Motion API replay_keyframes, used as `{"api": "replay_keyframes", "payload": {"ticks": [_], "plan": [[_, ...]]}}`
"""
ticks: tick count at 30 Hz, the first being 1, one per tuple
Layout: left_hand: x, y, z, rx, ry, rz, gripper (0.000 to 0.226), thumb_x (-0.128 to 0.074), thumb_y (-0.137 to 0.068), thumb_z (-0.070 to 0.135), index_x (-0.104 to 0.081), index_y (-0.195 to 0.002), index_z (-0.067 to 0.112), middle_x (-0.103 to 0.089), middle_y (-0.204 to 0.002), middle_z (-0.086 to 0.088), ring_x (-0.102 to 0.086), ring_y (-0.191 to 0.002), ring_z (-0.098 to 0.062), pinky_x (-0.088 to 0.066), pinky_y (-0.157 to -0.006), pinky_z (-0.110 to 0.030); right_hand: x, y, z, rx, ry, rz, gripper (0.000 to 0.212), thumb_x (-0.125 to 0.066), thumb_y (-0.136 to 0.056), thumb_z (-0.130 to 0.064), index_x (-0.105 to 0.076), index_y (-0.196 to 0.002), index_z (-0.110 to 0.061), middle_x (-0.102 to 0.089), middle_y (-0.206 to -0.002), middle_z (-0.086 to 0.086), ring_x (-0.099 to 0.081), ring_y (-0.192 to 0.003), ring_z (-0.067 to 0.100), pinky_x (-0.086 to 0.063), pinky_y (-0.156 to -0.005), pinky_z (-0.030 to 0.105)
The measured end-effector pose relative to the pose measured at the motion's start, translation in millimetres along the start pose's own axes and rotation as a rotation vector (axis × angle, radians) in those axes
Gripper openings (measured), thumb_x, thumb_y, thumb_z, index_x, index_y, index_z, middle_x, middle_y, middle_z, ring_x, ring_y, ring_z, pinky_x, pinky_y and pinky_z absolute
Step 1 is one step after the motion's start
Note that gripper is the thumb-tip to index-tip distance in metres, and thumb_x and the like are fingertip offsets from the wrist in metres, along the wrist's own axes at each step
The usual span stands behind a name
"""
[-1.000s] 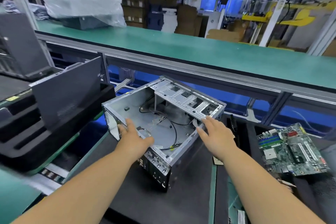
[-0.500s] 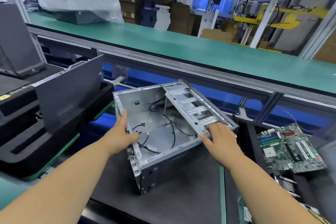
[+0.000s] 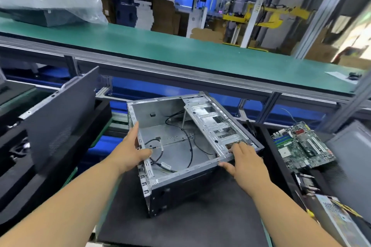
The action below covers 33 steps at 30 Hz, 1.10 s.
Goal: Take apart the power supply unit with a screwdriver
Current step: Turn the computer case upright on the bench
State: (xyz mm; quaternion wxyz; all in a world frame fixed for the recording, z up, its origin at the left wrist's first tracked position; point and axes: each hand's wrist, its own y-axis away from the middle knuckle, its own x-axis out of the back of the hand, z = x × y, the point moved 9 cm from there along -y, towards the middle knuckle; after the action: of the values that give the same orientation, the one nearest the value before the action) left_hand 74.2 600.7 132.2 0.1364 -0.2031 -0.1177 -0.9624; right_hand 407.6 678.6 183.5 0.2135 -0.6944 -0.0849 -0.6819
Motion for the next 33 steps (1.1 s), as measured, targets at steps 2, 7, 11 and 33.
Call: {"api": "replay_keyframes", "payload": {"ticks": [2,7,11,33], "plan": [[8,0,4,-0.025,-0.053,0.059,0.102,-0.075,-0.079,0.030,-0.007,-0.153,0.046,-0.031,-0.158,0.006,-0.035,-0.142,-0.016,-0.035,-0.114,-0.040,0,6,-6,-0.021,0.074,-0.020,0.065,-0.034,-0.087,-0.074,-0.049,-0.117,-0.019,-0.047,-0.116,-0.003,-0.046,-0.109,0.017,-0.035,-0.088,0.025],[12,14,19,-0.095,-0.069,0.159,0.050,-0.071,-0.083,0.038,-0.043,-0.123,0.050,-0.046,-0.135,0.003,-0.049,-0.092,-0.005,-0.042,-0.078,-0.031,4,22,-29,-0.079,0.218,-0.004,0.091,-0.002,-0.080,-0.078,-0.053,-0.116,-0.011,-0.052,-0.113,0.006,-0.050,-0.104,0.025,-0.040,-0.090,0.033],[11,24,26,-0.139,-0.160,0.164,0.064,-0.069,-0.085,0.038,-0.041,-0.141,0.029,-0.037,-0.144,0.000,-0.041,-0.111,-0.008,-0.032,-0.089,-0.026,-3,33,-56,-0.213,0.332,-0.081,0.076,-0.019,-0.086,-0.078,-0.047,-0.120,-0.016,-0.049,-0.117,0.003,-0.049,-0.108,0.022,-0.039,-0.088,0.032],[5,47,25,-0.269,-0.382,0.302,0.050,-0.062,-0.092,0.039,-0.052,-0.138,0.021,-0.036,-0.153,0.004,-0.016,-0.148,-0.021,0.004,-0.123,-0.035,15,19,-112,0.057,0.173,-0.084,0.063,-0.020,-0.095,-0.070,-0.056,-0.099,-0.018,-0.060,-0.098,0.003,-0.059,-0.087,0.026,-0.037,-0.060,0.034]]}}
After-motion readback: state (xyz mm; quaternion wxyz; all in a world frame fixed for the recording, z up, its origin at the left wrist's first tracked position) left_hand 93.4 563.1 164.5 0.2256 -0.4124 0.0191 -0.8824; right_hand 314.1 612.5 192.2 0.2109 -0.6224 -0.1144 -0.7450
